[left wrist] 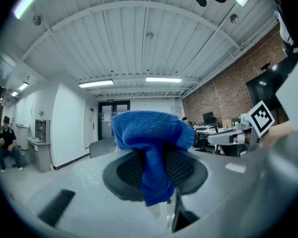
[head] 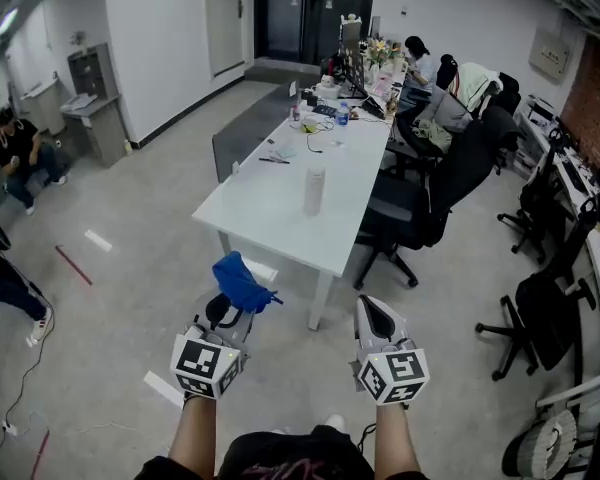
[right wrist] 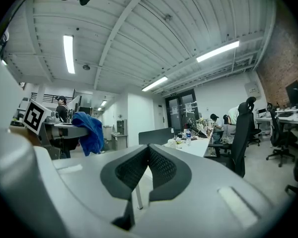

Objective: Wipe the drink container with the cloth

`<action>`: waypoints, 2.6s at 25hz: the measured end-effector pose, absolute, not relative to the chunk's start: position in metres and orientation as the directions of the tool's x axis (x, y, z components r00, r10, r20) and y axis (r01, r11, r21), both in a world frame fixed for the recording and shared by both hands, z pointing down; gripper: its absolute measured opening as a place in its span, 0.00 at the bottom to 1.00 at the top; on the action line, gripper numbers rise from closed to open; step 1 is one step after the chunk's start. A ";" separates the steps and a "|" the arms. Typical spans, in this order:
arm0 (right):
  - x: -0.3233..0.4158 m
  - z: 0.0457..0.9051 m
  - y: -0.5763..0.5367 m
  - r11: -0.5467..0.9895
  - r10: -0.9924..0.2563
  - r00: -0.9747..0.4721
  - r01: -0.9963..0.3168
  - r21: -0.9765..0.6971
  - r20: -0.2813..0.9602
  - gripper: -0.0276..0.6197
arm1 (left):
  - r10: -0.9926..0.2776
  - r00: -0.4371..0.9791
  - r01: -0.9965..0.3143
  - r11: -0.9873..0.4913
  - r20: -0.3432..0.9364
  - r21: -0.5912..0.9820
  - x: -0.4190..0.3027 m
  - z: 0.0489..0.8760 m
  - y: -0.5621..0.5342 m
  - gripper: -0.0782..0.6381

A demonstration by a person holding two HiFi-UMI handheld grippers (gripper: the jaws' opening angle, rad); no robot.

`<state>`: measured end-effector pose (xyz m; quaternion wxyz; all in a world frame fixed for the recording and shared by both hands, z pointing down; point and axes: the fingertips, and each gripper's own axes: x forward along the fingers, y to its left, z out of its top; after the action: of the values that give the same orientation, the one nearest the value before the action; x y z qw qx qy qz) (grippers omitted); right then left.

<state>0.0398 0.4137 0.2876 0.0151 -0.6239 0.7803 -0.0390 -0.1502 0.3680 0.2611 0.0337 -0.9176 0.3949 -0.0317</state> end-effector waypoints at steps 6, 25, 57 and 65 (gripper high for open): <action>0.029 0.285 0.418 0.257 -0.966 -0.258 -0.964 -0.065 0.012 0.05 | -0.730 0.682 -0.726 -0.682 0.035 -0.089 -0.158 0.259 0.372 0.25; 0.050 0.317 0.403 0.229 -0.972 -0.235 -0.965 -0.125 0.032 0.05 | -0.730 0.682 -0.724 -0.683 0.050 -0.096 -0.156 0.276 0.353 0.25; 0.142 0.367 0.109 0.298 -0.939 -0.327 -0.930 -0.216 0.111 0.05 | -0.755 0.618 -0.760 -0.645 0.218 -0.077 -0.065 0.327 0.084 0.25; 0.172 0.358 0.039 0.331 -0.925 -0.364 -0.914 -0.235 0.112 0.05 | -0.754 0.609 -0.766 -0.640 0.247 -0.065 -0.025 0.317 0.019 0.25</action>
<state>0.1724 0.0386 0.3582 0.0211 -0.5635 0.8156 -0.1296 -0.0250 0.0192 0.3169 -0.0234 -0.8966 0.4236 -0.1266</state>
